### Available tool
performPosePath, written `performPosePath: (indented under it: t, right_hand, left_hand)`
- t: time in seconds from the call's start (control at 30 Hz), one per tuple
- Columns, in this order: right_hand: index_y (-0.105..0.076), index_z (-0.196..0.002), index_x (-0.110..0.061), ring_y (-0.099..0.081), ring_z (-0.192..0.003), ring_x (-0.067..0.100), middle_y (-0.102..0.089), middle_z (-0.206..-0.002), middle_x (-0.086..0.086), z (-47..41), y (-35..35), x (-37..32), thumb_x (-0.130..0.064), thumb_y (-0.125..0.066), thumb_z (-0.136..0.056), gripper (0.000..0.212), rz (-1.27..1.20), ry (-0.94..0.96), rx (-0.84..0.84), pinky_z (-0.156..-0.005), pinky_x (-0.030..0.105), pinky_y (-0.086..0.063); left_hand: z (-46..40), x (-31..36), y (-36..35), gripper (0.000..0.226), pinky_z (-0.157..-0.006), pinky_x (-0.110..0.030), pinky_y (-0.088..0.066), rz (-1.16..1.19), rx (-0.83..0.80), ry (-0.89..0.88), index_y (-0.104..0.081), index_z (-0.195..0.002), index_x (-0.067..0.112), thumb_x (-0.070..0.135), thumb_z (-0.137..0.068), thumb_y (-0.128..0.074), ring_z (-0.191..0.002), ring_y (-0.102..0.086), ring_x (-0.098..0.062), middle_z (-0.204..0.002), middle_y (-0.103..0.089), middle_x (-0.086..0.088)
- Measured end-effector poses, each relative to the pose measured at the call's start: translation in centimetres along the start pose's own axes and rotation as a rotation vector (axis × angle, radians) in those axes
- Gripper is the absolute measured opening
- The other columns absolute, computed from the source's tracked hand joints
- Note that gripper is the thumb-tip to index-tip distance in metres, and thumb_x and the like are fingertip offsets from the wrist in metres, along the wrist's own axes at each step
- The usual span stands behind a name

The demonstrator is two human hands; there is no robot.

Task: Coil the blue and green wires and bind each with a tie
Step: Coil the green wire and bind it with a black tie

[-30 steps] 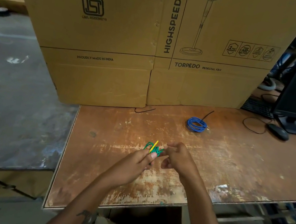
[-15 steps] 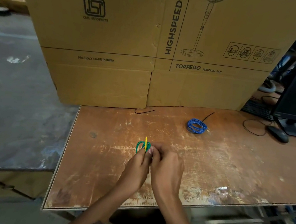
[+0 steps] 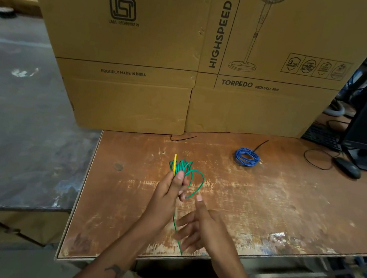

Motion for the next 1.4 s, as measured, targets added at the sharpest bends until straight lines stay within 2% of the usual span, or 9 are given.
performPosePath:
  t: [0.1, 0.3, 0.53, 0.77, 0.9, 1.0, 1.17, 1.27, 1.4]
  right_hand:
    - [-0.07, -0.12, 0.001, -0.079, -0.082, 0.034, -0.081, -0.101, 0.021, -1.1, -1.9, 1.4, -0.069, -0.029, -0.106, 0.082, -0.261, -0.173, -0.142, -0.063, 0.036, -0.063]
    - [-0.07, -0.098, -0.007, -0.073, -0.064, 0.018, -0.078, -0.081, 0.008, -4.7, -0.1, 1.1, -0.016, -0.049, -0.109, 0.026, -0.814, -0.166, 0.05, -0.063, 0.031, -0.061]
    - [-0.079, -0.092, -0.015, -0.049, -0.049, 0.007, -0.065, -0.073, 0.004, -6.4, 3.6, -1.0, -0.004, -0.059, -0.104, 0.025, -0.16, 0.133, 0.255, -0.045, 0.02, -0.038]
    - [-0.075, -0.111, -0.028, -0.059, -0.065, 0.024, -0.068, -0.083, 0.002, -6.6, 1.1, -0.6, -0.024, -0.046, -0.102, 0.031, -0.335, 0.19, 0.555, -0.064, 0.046, -0.052]
    - [-0.076, -0.115, -0.021, -0.053, -0.044, 0.02, -0.059, -0.067, 0.007, -6.4, -0.4, -0.4, -0.017, -0.041, -0.109, 0.036, -0.511, 0.21, 0.37, -0.04, 0.025, -0.043]
    - [-0.075, -0.118, -0.017, -0.07, -0.069, 0.028, -0.076, -0.091, 0.014, -5.9, -0.7, -0.8, -0.021, -0.043, -0.113, 0.033, -0.539, 0.264, 0.211, -0.053, 0.032, -0.057]
    - [-0.071, -0.123, -0.035, -0.049, -0.044, 0.023, -0.05, -0.06, 0.008, -4.3, 0.4, -2.1, -0.035, -0.041, -0.115, 0.031, -0.265, 0.563, 0.32, -0.04, 0.032, -0.042]
    - [-0.064, -0.137, -0.041, -0.055, -0.053, 0.038, -0.056, -0.065, 0.015, -3.5, 1.0, -2.8, -0.027, -0.039, -0.116, 0.036, -0.009, 0.723, 0.323, -0.05, 0.047, -0.046]
    - [-0.059, -0.146, -0.039, -0.061, -0.087, 0.018, -0.061, -0.1, -0.001, -3.0, 1.3, -3.2, -0.005, -0.04, -0.113, 0.052, 0.335, 0.897, 0.316, -0.074, 0.036, -0.051]
  left_hand:
    - [0.3, 0.6, -0.6, 0.036, -0.069, -0.021, -0.044, 0.109, -0.008, 0.003, -0.049, -0.091, 0.007, 0.04, -0.104, -0.043, -0.061, -0.046, -0.013, -0.063, -0.045, 0.01]
    - [1.0, 0.3, -0.6, 0.032, -0.066, -0.019, -0.047, 0.162, -0.043, 0.052, -0.053, -0.089, 0.009, 0.037, -0.104, -0.044, -0.06, -0.052, -0.012, -0.064, -0.046, 0.006]
    - [1.8, -1.9, 0.5, 0.033, -0.068, -0.03, -0.045, 0.009, -0.08, 0.185, -0.051, -0.084, 0.008, 0.029, -0.107, -0.041, -0.055, -0.055, -0.011, -0.057, -0.045, 0.009]
    - [3.6, -0.5, -0.5, 0.038, -0.069, -0.027, -0.046, -0.452, -0.099, -0.029, -0.055, -0.089, 0.029, 0.06, -0.102, -0.037, -0.068, -0.058, -0.002, -0.072, -0.06, 0.022]
    - [3.0, -0.3, -1.8, 0.038, -0.064, -0.027, -0.046, -0.141, -0.311, 0.093, -0.05, -0.085, 0.02, 0.051, -0.105, -0.041, -0.059, -0.049, -0.01, -0.063, -0.044, 0.013]
    - [2.8, 0.2, -1.7, 0.035, -0.059, -0.019, -0.042, -0.003, -0.372, 0.176, -0.046, -0.083, 0.015, 0.037, -0.108, -0.038, -0.05, -0.043, -0.01, -0.059, -0.035, 0.008]
    - [2.8, -0.1, -1.6, 0.033, -0.068, -0.025, -0.049, 0.025, -0.393, 0.228, -0.049, -0.084, 0.013, 0.031, -0.109, -0.037, -0.059, -0.054, -0.015, -0.063, -0.042, 0.003]
    - [3.0, -0.6, -1.6, 0.033, -0.069, -0.027, -0.052, -0.045, -0.33, 0.214, -0.052, -0.088, 0.011, 0.032, -0.109, -0.039, -0.06, -0.055, -0.016, -0.062, -0.044, 0.007]
    - [2.5, -0.8, -0.5, 0.032, -0.058, -0.024, -0.043, -0.135, -0.222, 0.239, -0.054, -0.091, 0.011, 0.029, -0.11, -0.036, -0.05, -0.046, -0.009, -0.058, -0.039, 0.011]
Point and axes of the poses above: each hand's wrist, its own z-axis away from the middle knuckle, its own y-axis out of the back of the hand, x = y × z, the point moved 6 cm from there along -z, towards the middle knuckle
